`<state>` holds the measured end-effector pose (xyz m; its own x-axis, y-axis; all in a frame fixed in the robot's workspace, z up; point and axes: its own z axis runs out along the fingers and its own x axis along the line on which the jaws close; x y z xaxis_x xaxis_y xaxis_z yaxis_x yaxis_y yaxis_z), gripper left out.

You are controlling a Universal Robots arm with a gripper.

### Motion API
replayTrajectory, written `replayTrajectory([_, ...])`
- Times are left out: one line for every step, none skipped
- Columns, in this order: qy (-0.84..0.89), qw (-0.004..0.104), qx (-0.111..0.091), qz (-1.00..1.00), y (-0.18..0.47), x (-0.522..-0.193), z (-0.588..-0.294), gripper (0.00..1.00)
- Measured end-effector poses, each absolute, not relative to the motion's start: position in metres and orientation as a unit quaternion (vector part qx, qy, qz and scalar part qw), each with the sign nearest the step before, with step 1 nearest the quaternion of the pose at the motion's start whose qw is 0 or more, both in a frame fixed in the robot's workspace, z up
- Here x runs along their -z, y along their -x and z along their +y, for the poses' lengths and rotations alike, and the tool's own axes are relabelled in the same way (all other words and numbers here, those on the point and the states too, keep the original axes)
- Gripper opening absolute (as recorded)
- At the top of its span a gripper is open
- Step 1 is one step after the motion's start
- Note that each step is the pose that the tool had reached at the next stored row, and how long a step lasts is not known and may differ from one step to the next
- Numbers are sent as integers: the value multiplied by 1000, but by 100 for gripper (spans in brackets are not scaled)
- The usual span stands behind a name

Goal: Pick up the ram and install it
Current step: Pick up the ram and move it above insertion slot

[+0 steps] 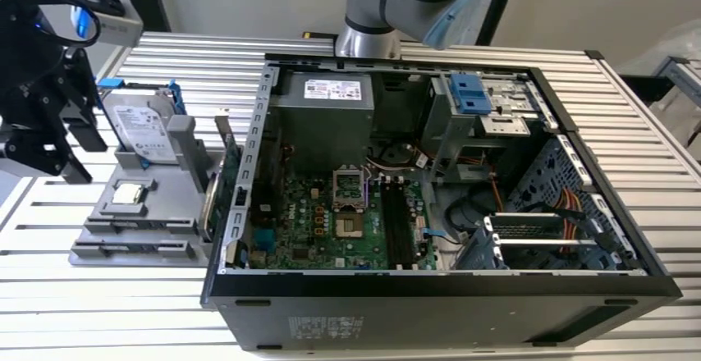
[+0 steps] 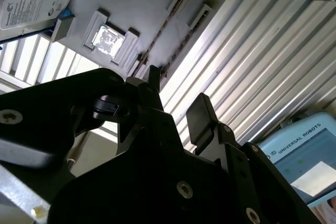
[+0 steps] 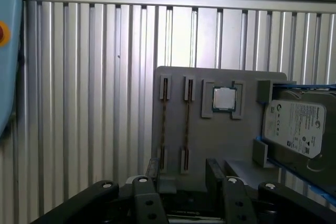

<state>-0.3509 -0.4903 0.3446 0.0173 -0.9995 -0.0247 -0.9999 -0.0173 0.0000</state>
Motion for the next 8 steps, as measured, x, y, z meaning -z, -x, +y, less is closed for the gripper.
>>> replayTrajectory([713, 9, -9, 701, 351, -344, -490, 100])
replayTrajectory([713, 9, -9, 701, 351, -343, -490, 100])
replayTrajectory([713, 9, -9, 701, 351, -342, -490, 100])
replayTrajectory([713, 9, -9, 701, 351, -342, -490, 100])
replayTrajectory([713, 9, -9, 701, 351, -341, -490, 100])
replayTrajectory([713, 9, -9, 701, 351, -340, -490, 100])
replayTrajectory([713, 9, -9, 701, 351, -339, -490, 100])
replayTrajectory([713, 9, -9, 701, 351, -339, -490, 100])
